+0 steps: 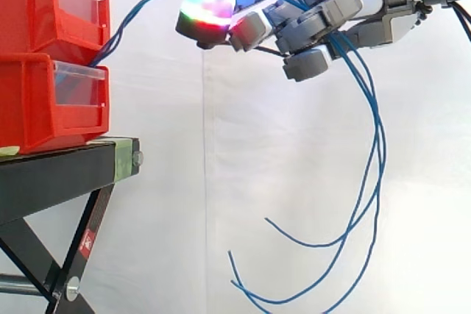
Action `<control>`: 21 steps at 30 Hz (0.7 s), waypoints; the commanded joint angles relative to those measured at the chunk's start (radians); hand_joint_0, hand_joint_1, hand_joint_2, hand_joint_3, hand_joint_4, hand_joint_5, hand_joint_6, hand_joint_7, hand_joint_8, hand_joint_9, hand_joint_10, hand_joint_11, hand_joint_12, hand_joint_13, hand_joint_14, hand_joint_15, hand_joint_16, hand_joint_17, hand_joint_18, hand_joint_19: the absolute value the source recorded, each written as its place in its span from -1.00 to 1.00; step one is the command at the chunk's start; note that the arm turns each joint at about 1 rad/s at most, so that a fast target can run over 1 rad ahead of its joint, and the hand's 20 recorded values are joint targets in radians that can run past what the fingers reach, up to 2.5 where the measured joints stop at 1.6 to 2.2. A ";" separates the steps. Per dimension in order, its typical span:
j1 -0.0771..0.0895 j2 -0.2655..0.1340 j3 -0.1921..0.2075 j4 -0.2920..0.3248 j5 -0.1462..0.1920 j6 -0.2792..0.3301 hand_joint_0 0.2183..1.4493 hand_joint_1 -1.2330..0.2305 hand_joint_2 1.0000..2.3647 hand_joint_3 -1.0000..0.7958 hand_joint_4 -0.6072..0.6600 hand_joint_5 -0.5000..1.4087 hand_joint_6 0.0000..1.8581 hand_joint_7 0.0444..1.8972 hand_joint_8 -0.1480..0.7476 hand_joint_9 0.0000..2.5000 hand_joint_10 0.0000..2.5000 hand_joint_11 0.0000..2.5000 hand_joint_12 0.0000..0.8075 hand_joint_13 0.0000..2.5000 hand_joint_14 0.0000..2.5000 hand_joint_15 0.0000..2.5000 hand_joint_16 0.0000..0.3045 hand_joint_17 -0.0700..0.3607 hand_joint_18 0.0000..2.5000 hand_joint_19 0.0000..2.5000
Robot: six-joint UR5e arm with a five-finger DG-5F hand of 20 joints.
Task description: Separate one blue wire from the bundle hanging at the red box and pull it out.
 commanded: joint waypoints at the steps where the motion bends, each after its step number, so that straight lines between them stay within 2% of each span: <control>1: 0.000 -0.001 0.001 -0.001 0.000 0.001 -0.41 -0.25 -0.98 -0.25 0.35 -0.74 -0.09 0.16 0.12 -0.25 -1.00 0.36 -0.11 -0.20 0.80 -0.17 -0.69 -0.18 -0.16 0.23; 8: 0.000 -0.001 0.000 0.001 0.000 -0.001 -0.34 -0.22 -0.97 -0.20 0.33 -0.74 -0.09 0.15 0.09 -0.24 -1.00 0.35 -0.12 -0.18 0.80 -0.17 -0.69 -0.19 -0.16 0.22; 12: 0.000 -0.001 0.000 -0.001 0.001 0.001 -0.27 -0.46 -0.98 -0.26 0.31 -0.75 -0.09 0.15 0.08 -0.31 -1.00 0.35 -0.12 -0.20 0.76 -0.13 -0.68 -0.16 -0.18 0.19; 15: 0.000 0.001 0.000 -0.010 0.001 0.001 -0.23 -0.55 -0.98 -0.31 0.30 -0.76 -0.09 0.16 0.07 -0.33 -1.00 0.34 -0.12 -0.20 0.75 -0.13 -0.69 -0.18 -0.19 0.18; 21: 0.000 -0.001 0.000 -0.012 0.000 0.001 -0.11 -0.59 -0.98 -0.31 0.27 -0.76 -0.10 0.15 0.05 -0.38 -1.00 0.30 -0.12 -0.23 0.71 -0.11 -0.68 -0.17 -0.23 0.15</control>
